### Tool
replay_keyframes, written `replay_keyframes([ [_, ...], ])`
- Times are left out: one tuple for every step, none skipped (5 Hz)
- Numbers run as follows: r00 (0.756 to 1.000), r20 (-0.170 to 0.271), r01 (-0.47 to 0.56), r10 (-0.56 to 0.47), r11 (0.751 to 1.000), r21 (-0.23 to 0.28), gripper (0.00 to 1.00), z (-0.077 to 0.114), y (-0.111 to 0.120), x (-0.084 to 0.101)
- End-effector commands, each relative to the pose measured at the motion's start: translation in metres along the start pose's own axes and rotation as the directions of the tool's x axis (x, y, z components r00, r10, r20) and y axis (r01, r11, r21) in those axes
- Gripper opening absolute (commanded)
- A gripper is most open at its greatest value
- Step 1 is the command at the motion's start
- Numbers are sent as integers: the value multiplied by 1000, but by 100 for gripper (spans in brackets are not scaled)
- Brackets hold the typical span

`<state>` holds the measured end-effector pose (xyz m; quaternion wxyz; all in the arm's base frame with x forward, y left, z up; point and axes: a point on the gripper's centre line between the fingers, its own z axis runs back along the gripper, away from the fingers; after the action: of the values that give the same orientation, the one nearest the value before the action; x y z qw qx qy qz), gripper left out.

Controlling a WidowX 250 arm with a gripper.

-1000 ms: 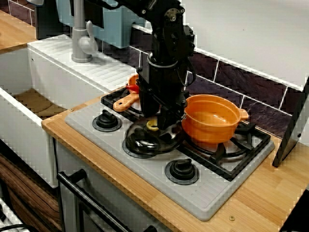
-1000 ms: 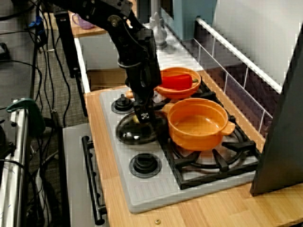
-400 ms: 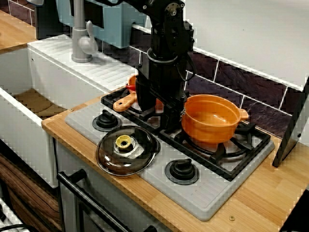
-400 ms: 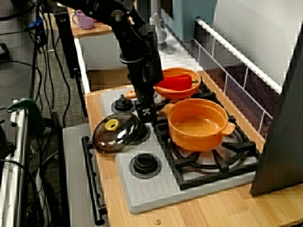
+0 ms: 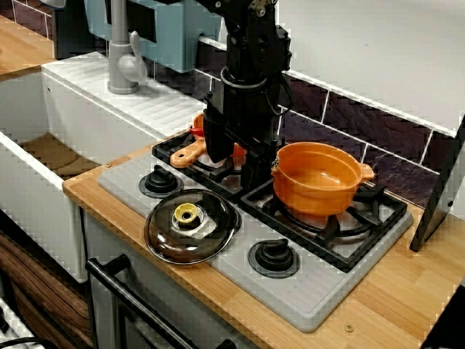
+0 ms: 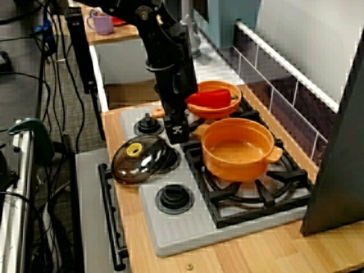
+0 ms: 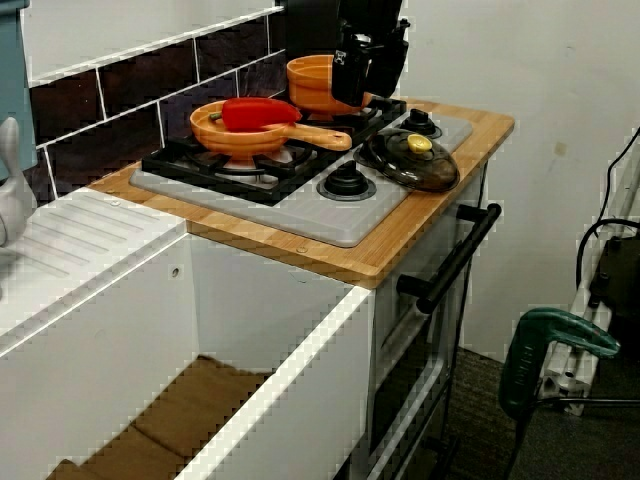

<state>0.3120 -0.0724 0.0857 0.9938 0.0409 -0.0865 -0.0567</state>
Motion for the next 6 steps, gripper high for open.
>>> replay_keyframes([
  [998, 60, -23, 26, 999, -44, 100, 47, 13, 14],
  [996, 62, -55, 59, 996, -70, 100, 66, 27, 23],
  [991, 97, -92, 95, 995, -33, 100, 69, 38, 28],
  [988, 102, -119, 117, 993, 9, 100, 59, 47, 38],
  [982, 106, -160, 156, 986, 36, 100, 50, 59, 54],
  [979, 126, -166, 158, 985, 55, 100, 43, 72, 71],
])
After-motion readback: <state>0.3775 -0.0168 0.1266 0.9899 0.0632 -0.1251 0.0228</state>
